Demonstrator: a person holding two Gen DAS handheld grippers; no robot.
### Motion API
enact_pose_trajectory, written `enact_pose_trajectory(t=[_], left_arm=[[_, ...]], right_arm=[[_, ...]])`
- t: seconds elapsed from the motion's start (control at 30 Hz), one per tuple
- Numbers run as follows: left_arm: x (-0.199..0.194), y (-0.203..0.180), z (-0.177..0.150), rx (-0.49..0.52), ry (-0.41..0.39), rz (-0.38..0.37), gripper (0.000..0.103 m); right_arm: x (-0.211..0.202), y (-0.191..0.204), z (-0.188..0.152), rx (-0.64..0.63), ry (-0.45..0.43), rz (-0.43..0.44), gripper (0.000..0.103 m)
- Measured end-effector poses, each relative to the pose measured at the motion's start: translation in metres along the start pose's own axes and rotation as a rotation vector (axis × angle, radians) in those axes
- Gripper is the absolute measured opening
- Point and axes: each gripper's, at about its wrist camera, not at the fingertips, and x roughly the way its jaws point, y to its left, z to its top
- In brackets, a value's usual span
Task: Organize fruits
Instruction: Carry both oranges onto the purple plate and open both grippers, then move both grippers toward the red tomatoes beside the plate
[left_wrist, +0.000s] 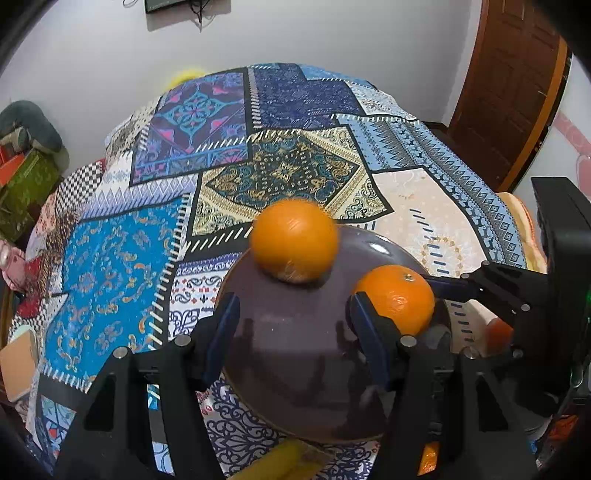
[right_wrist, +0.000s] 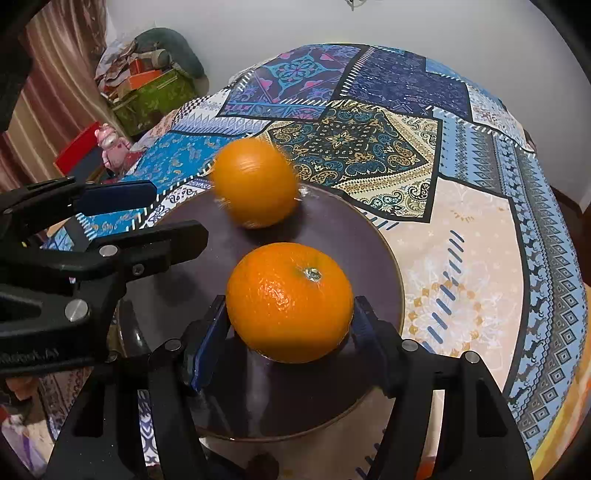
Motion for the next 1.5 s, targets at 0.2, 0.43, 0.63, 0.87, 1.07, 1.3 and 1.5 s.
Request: enact_pose_trajectory(t=[0.2,0.43,0.63,0.87,1.07,1.3,1.5], left_arm=[[-0.004,0.009,-0.007,-0.034,0.004,0.000,0.063],[-0.029,0.008,-0.013,-0.040,-0.034,-0.001,0.063],[-0.060,0.001,-0.019,-0.046,-0.073,-0.016,0.063],[-0.097,-0.021,-0.032,-0.031,-0.103,-0.036,0.064],[-0.112,-0.051,-0.048,-0.026,-0.094,-0.073,0.064],[-0.107,-0.098,-0.068,-0.015,-0.053,-0.120,0.064],[-0.090,-0.137,-0.084,-0.009,0.009,-0.176,0.064]], right_arm=[[-0.007,0.001,0.002,0.003,-0.029,0.001,0.065],[-0.035,0.000,0.004,-0.004,-0.091,-0.041,0.065],[-0.065,-0.007,-0.004,0.021,-0.134,-0.066,0.065],[-0.104,-0.014,-0.029,0.054,-0.168,-0.098,0.065],[-0.124,-0.024,-0.056,0.077,-0.164,-0.122,0.065],[-0.137,-0.040,-0.085,0.114,-0.153,-0.129,0.066],[-0.145,-0.050,-0.105,0.131,-0.143,-0.145,0.066]])
